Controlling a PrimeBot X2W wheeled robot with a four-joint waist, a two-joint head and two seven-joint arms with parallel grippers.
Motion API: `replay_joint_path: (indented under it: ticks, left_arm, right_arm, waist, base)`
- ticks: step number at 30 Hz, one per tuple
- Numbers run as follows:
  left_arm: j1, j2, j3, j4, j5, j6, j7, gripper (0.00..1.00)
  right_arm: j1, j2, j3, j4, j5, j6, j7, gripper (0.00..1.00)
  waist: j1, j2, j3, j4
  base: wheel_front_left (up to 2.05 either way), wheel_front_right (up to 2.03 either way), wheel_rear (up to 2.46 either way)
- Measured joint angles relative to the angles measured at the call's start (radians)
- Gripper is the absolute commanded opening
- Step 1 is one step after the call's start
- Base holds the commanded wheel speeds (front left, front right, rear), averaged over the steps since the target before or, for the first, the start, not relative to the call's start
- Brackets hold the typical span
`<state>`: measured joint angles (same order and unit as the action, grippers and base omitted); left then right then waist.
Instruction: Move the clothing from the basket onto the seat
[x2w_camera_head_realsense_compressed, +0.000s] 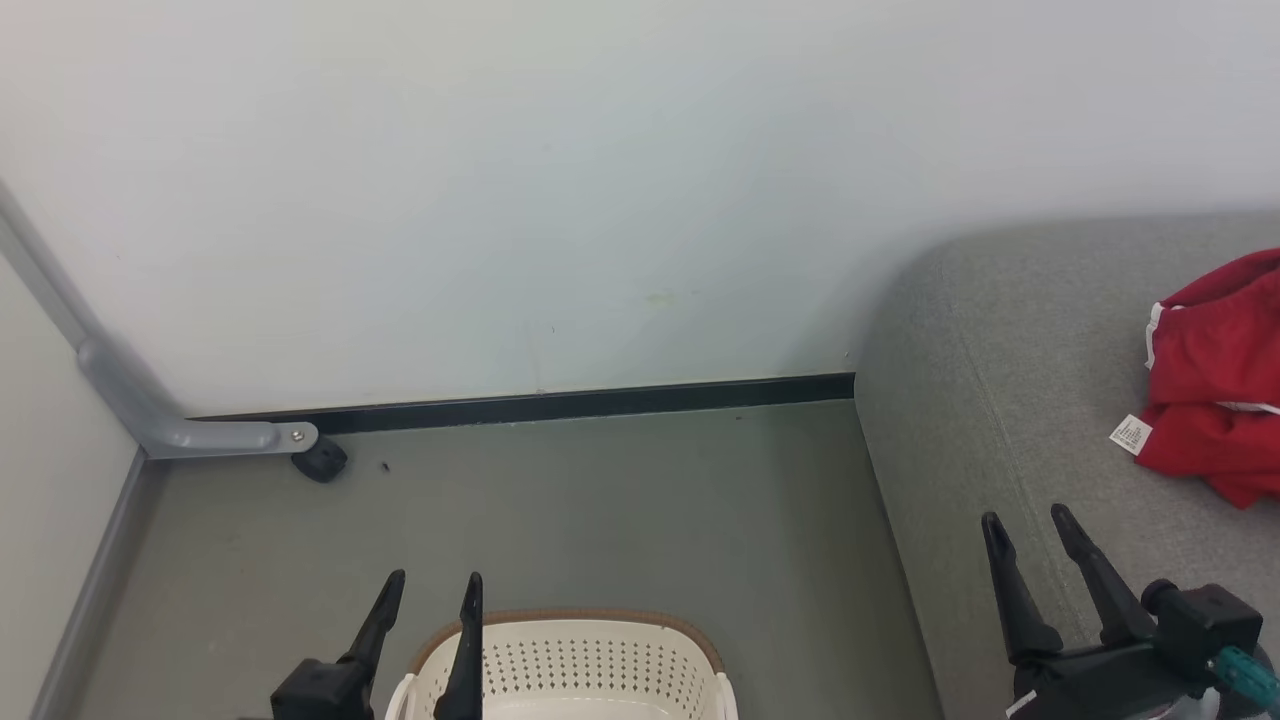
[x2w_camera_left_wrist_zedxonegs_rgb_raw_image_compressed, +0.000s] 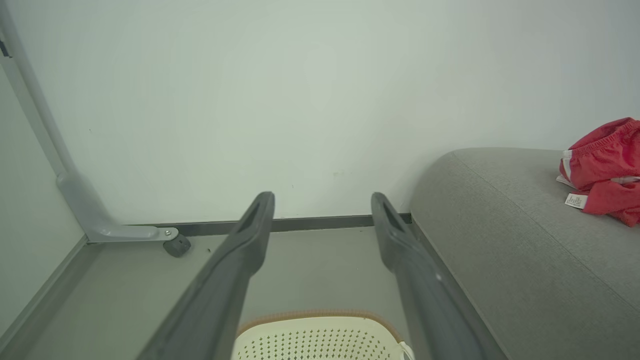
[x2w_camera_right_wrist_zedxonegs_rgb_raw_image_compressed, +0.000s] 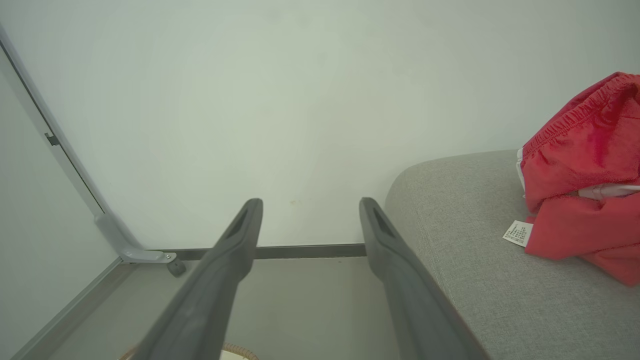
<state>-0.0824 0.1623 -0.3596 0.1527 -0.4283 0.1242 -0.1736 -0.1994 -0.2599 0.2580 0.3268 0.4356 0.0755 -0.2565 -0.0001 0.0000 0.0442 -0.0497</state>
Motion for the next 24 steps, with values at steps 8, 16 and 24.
replay_joint_path:
  ticks: [8, 16, 24]
  left_arm:
    - [0.041, -0.03, 0.067, 0.034, 0.009, 0.0, -0.014, 1.0]
    - [0.072, -0.047, 0.108, 0.054, 0.022, 0.0, -0.023, 1.0]
    - [0.074, -0.067, 0.131, 0.064, 0.03, 0.0, -0.028, 1.0]
  right_arm:
    - [0.076, 0.001, 0.0, -0.022, -0.005, -0.027, 0.0, 1.0]
    - [0.126, 0.0, 0.004, -0.049, -0.008, -0.041, 0.0, 1.0]
    - [0.143, -0.001, 0.007, -0.073, -0.014, -0.057, 0.0, 1.0]
  waist:
    - [0.0, 0.0, -0.027, 0.005]
    - [0.0001, 0.0, -0.042, 0.01]
    - [0.0001, 0.0, -0.044, 0.014]
  base:
    - [0.0, 0.0, 0.0]
    - [0.0, 0.0, 0.0]
    - [0.0, 0.0, 0.0]
